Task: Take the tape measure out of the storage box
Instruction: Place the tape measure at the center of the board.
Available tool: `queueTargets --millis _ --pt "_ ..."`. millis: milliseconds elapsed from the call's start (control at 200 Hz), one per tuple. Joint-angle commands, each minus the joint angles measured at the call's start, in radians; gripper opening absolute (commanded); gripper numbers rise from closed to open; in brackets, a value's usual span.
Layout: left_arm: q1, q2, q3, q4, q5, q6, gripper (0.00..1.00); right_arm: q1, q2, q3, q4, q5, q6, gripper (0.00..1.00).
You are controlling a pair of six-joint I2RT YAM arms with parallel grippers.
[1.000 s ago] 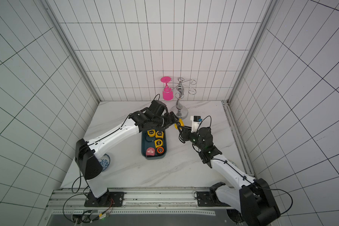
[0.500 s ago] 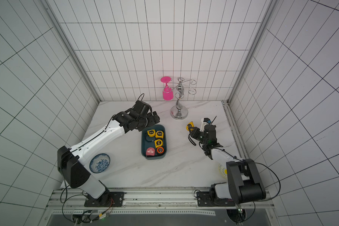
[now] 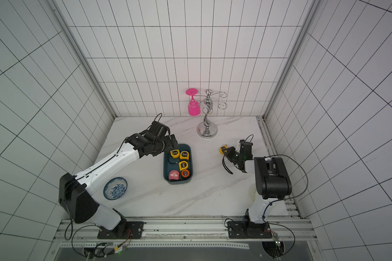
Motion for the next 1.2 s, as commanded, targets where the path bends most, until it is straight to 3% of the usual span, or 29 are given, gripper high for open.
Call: queueTargets --millis 0,125,560,965,1044,1194 --pt "0.010 -0.017 -0.013 0.003 0.009 0.016 0.98 -0.018 0.018 0.047 0.015 -0.048 0.013 0.11" --pt "0.014 -0.008 -0.010 0.003 0.028 0.014 0.98 -0.023 0.029 0.059 -0.019 -0.055 0.003 0.18" --pt "0.014 0.007 -0.005 -0.007 0.024 0.019 0.98 -0.031 -0.007 0.072 -0.165 -0.043 -0.050 0.55" --pt "0.008 0.080 0.021 -0.047 0.036 0.064 0.98 -0.030 -0.179 0.084 -0.438 0.036 -0.165 0.95" --pt "-0.007 0.109 0.032 -0.067 0.047 0.058 0.96 -0.029 -0.227 0.093 -0.507 0.058 -0.189 1.00" --pt "-0.049 0.162 0.037 -0.082 0.085 0.006 0.96 -0.027 -0.315 0.116 -0.616 0.090 -0.225 0.99"
